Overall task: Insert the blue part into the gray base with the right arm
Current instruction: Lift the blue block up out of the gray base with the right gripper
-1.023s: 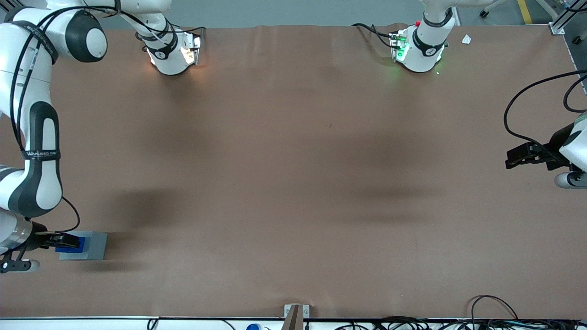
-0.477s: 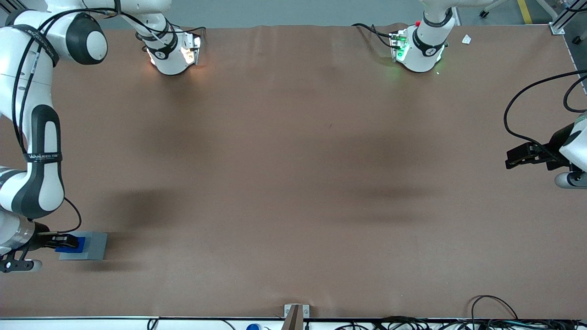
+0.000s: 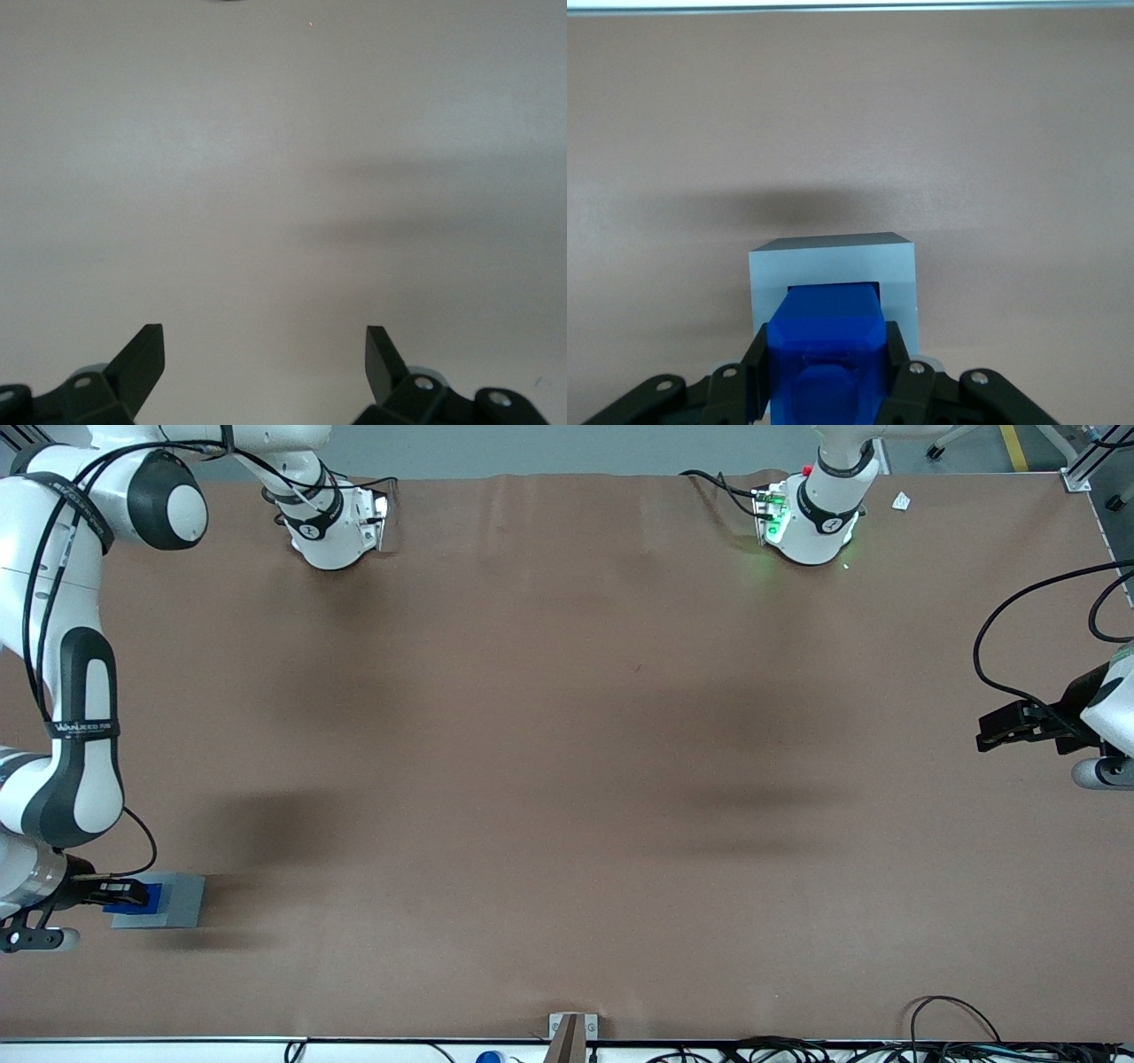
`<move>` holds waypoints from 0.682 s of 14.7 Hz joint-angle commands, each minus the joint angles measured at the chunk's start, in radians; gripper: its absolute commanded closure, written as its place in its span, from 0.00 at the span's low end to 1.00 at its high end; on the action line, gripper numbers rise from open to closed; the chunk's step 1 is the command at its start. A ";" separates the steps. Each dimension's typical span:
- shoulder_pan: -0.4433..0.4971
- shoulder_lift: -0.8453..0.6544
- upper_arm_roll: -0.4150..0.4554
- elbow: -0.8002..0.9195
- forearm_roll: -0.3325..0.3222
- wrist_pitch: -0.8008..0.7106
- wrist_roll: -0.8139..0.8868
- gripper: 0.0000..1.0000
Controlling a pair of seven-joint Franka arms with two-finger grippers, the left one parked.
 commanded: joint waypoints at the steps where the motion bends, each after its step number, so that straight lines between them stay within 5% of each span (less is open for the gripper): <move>1: -0.011 0.012 0.013 0.024 0.003 -0.007 0.079 0.99; 10: -0.010 -0.022 0.010 0.037 0.002 -0.019 0.028 0.99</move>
